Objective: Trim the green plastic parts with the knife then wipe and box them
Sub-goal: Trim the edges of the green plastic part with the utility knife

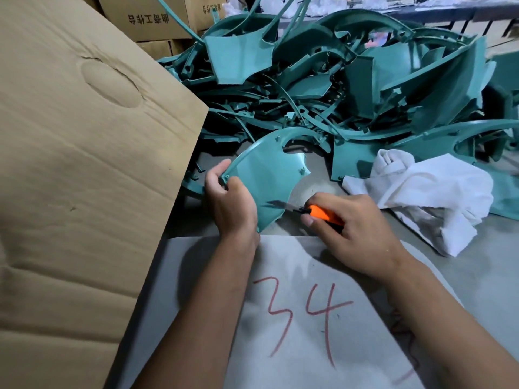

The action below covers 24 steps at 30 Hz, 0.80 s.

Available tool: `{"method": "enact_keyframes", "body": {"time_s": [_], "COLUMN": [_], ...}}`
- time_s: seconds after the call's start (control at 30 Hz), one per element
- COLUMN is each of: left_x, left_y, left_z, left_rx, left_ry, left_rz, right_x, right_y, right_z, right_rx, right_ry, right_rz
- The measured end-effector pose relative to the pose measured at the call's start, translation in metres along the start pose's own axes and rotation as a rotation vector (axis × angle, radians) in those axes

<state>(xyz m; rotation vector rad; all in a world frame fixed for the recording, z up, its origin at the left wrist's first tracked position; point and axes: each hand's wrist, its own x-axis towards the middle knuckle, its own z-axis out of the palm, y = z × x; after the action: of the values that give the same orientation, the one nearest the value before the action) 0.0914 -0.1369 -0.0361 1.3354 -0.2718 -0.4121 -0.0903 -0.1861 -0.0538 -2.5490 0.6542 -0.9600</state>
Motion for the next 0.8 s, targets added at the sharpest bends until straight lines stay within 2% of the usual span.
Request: {"method": "enact_keyframes", "body": {"time_s": [0.1, 0.17, 0.3, 0.4, 0.53, 0.7, 0.8], "left_x": [0.002, 0.003, 0.005, 0.003, 0.0, -0.001, 0.001], "left_y": [0.001, 0.004, 0.013, 0.018, 0.014, 0.012, 0.013], "left_z": [-0.003, -0.005, -0.013, -0.018, -0.013, -0.008, -0.007], "left_rx": [-0.053, -0.096, -0.258, -0.326, -0.446, -0.588, -0.554], "left_ry": [-0.007, -0.057, -0.346, -0.559, -0.521, -0.498, -0.428], "left_rz": [-0.05, -0.011, 0.105, 0.021, -0.134, -0.156, -0.141], "right_x": [-0.001, -0.001, -0.003, -0.005, -0.006, -0.005, -0.004], "right_y": [-0.001, -0.003, -0.004, -0.004, -0.003, -0.005, -0.003], "right_z": [-0.004, -0.005, -0.008, -0.009, -0.007, -0.004, -0.005], "right_rx": [0.11, 0.172, 0.232, 0.221, 0.169, 0.129, 0.103], "right_ry": [-0.056, -0.002, 0.317, 0.514, 0.598, 0.582, 0.55], "right_rz": [-0.05, -0.082, -0.075, -0.057, -0.023, 0.012, 0.014]}}
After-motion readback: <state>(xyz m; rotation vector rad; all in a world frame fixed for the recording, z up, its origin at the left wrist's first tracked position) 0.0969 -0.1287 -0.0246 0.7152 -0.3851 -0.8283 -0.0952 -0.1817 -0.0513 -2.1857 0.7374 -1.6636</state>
